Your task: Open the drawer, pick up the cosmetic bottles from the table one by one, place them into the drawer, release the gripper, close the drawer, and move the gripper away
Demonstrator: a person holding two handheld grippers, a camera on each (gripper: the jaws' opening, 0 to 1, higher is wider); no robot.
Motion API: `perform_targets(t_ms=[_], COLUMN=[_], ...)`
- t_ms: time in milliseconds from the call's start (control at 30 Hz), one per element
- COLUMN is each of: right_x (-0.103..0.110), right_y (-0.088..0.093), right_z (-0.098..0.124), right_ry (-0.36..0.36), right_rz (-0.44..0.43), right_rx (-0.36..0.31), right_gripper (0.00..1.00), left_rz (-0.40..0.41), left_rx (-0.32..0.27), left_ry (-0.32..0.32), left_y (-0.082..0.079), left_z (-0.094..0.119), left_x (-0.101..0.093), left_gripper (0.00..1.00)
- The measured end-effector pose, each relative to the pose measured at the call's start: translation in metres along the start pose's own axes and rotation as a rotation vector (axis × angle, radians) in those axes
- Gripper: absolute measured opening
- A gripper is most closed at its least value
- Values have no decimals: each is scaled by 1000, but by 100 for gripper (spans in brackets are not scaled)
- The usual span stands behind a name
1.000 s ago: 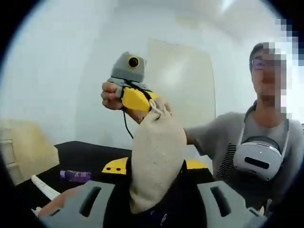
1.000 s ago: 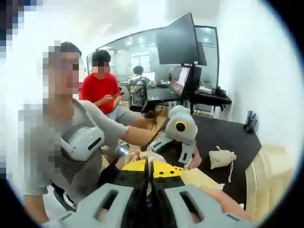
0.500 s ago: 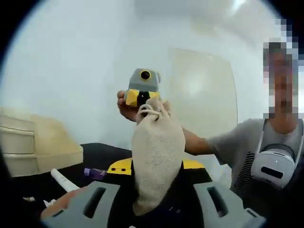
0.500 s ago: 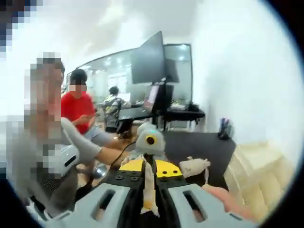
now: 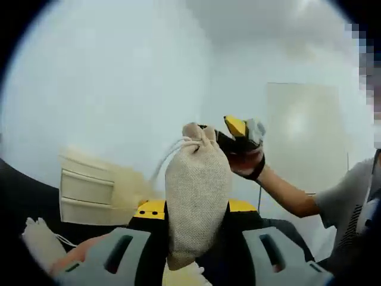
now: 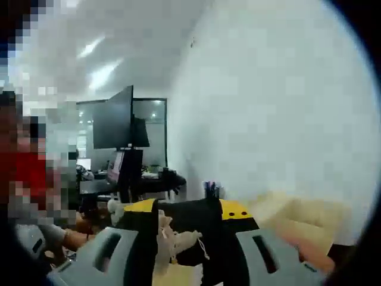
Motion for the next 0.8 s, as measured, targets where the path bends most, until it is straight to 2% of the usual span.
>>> perform_targets(t_ms=[200,333,433,800], right_x=[16,26,34,36], right_y=[19,31,42,56], right_z=[-21,-34,-45,-63], right_ry=[2,4,-2,1], right_rz=[-31,-14,-10,-28], right_rx=[58,83,125,166], right_gripper=[35,35,33,29], left_rz=[-9,-31,-28,-34], left_rx=[1,5,9,16], left_ry=[-42,-64,-73,-96], left_y=[3,3,3,3], left_z=[1,1,1,1], left_x=[3,5,6,11], left_gripper=[31,31,31,31])
Point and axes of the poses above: the point that each gripper's makers call its tool centre point, and the gripper's own axes: z roughly backward along the fingers, x roughly to its left, y roughly out of its underside, the point moved 8 cm from there along z, roughly backward along the fingers, and after that the axes turned 2 degrees about y, right-handed, at the moved point
